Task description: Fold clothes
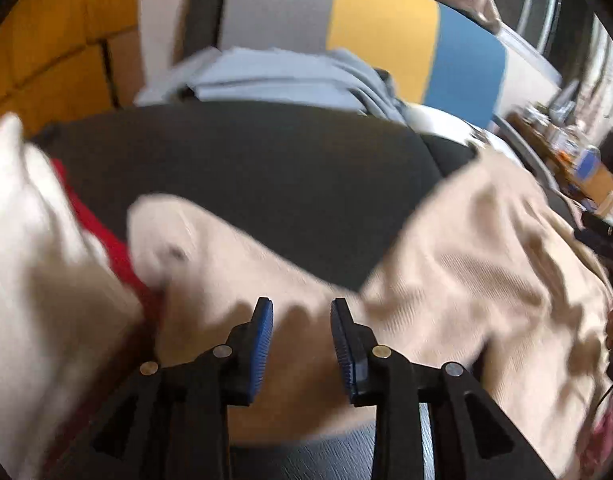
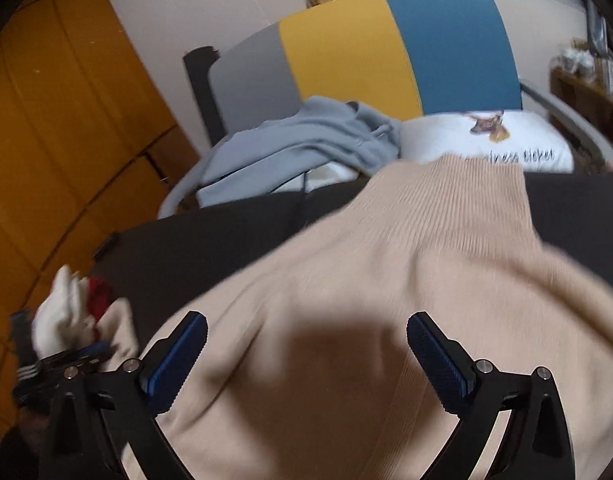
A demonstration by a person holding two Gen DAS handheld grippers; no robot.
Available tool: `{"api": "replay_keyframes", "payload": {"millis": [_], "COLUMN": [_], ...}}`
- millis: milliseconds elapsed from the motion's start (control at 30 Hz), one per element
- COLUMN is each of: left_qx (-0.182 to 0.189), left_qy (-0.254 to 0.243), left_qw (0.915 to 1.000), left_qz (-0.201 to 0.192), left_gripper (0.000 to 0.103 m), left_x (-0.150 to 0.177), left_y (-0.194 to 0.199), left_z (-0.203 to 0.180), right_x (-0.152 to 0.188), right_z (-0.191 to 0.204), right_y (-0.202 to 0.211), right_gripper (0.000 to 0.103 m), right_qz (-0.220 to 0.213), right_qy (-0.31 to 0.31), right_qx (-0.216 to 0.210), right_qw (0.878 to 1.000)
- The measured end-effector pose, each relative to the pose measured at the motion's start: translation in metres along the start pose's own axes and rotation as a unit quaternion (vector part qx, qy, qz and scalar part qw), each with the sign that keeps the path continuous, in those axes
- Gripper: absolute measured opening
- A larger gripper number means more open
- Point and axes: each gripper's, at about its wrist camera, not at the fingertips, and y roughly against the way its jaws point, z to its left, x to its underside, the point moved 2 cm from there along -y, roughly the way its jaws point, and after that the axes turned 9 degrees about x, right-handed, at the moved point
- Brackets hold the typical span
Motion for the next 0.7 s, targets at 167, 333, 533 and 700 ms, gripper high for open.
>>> {"api": "replay_keyframes", "payload": {"millis": [167,333,533,700], "left_qx": [0.085,0.025,-0.075,-0.099], "left_qy": [0.013,0.079,0.146,0.182], "left_qw": [0.9960,0.9962,0.9845,0.9728], "left_qz": [0.023,0.025,0.060,0.105], "left_gripper": [0.039,0.041,0.041,0.043], "left_x": [-0.003,-0.015,-0.037,-0.052], "left_y": [-0.004,-0.001,-0.015,-0.045], "left_z": [-0.010,0.014,0.046,0.056], "right_x": [0.049,0.071,0.091,0.094], "right_z": [0.003,0.001,-0.001,-0.008], "right_y": [0.009,0.005,0.002,0.004], "right_gripper": [0.102,0.102,0.103,0.103], "right_qz": [0.013,0.015,0.015,0.004], "right_qy": [-0.007,-0.013,-0.020,-0.038], "right_qx": [0.007,0.009,0.008,-0.016], "right_qw": [1.000,1.000,1.000,0.999]}}
